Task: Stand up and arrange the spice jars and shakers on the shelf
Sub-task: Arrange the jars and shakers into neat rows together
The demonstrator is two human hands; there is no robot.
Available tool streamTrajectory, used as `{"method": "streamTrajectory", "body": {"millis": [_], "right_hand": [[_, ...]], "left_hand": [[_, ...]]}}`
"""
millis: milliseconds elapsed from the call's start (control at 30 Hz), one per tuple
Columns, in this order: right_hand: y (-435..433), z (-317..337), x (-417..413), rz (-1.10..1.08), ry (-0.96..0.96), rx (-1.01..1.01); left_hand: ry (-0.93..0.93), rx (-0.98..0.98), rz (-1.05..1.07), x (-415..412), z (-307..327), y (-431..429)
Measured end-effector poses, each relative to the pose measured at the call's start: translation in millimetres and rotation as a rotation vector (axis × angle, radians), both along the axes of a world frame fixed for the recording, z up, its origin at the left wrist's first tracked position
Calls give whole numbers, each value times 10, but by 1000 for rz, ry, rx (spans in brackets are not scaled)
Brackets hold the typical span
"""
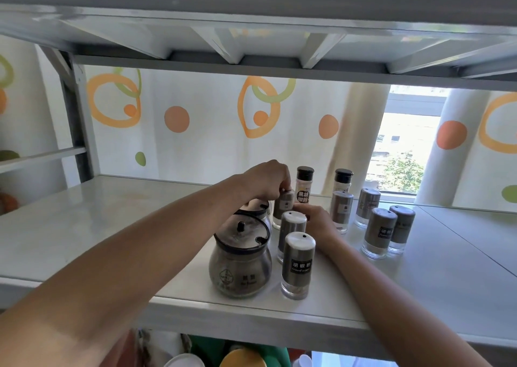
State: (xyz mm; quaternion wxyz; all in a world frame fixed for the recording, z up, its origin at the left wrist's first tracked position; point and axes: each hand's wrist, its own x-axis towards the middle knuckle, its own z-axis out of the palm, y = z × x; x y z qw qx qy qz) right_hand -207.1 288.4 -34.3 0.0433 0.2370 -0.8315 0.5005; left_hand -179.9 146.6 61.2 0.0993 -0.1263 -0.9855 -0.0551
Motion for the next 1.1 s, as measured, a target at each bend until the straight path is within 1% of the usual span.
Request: {"method": "streamTrajectory", "body": {"millis": [133, 233, 367, 567, 800, 1000, 1100], "right_hand": [[19, -6, 58, 52, 29, -16], [56, -2, 129, 84, 29, -47], [116, -23, 206, 99, 44, -17], [189, -20, 310, 79, 117, 10], [226, -28, 350, 109, 130, 7], [256, -35, 387, 89, 112, 7], [345, -51, 398, 7, 125, 38]], "left_hand": [[-6, 3, -15, 99, -9, -75], [-14, 48, -22, 197, 22, -58], [-45, 95, -38, 329, 52, -18], [-40, 86, -51, 455, 39, 35], [-38, 86, -60, 505, 25, 40], [-39, 143, -37, 519, 21, 35], [-63, 139, -41, 494, 22, 27]]}}
